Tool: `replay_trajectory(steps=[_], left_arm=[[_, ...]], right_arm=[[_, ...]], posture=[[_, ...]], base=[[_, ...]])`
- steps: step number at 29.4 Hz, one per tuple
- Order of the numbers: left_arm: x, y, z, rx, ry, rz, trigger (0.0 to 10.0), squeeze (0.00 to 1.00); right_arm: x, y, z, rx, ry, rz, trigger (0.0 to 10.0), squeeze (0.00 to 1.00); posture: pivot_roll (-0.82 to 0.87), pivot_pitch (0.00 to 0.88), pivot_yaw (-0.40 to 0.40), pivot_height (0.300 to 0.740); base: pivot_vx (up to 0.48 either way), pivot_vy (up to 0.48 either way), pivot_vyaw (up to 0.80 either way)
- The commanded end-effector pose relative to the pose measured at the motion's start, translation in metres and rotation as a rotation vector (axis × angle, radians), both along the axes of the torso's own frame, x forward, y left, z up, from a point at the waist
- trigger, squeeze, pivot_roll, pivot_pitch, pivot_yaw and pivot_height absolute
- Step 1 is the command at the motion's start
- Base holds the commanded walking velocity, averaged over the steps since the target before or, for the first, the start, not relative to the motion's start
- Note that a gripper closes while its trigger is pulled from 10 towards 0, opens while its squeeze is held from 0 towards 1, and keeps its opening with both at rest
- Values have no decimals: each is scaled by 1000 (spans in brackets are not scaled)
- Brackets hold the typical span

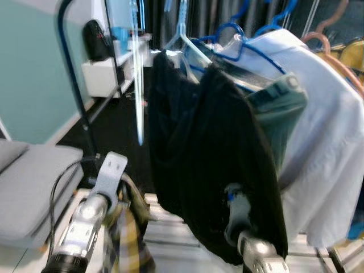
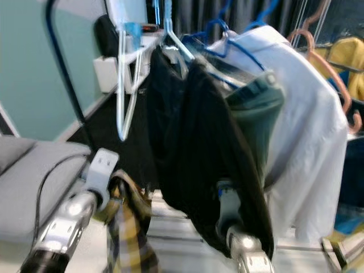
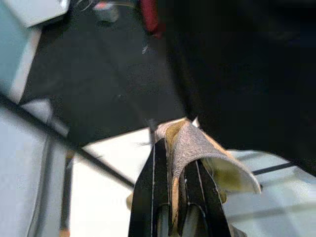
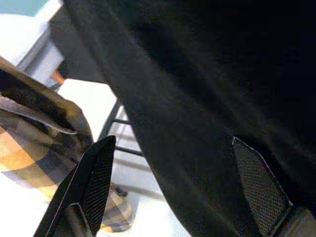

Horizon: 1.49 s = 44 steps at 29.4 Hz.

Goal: Hang hanger

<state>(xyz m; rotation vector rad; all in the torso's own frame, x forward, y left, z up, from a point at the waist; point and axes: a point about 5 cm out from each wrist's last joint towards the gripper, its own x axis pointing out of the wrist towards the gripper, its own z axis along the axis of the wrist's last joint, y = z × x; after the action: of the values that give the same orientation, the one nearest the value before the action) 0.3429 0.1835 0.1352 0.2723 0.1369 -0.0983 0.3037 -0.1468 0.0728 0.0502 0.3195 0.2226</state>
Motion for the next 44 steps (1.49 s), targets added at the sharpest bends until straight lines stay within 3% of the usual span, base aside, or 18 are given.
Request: replay_trajectory(steps=[1, 11, 35, 44], left_arm=[[2, -2, 5, -9, -24, -6, 10000, 0], [2, -2, 7, -27, -34, 7, 10000, 0], [3, -4, 6, -32, -29, 2, 10000, 0], [2, -11, 6, 9, -26, -27, 10000, 0]], right_arm=[[-3, -5, -5, -1, 19, -21, 10000, 0], [-1, 0, 2, 10, -36, -1, 10000, 0], [-2, 3, 4, 7, -49, 13, 10000, 0], [-2, 4, 4, 7, -50, 14, 10000, 0]], posture=[[19, 103, 12, 740], [20, 103, 12, 740], [17, 99, 11, 740], [19, 96, 13, 740]], base=[[0, 0, -800], [0, 58, -320], [0, 465, 0], [0, -267, 0]])
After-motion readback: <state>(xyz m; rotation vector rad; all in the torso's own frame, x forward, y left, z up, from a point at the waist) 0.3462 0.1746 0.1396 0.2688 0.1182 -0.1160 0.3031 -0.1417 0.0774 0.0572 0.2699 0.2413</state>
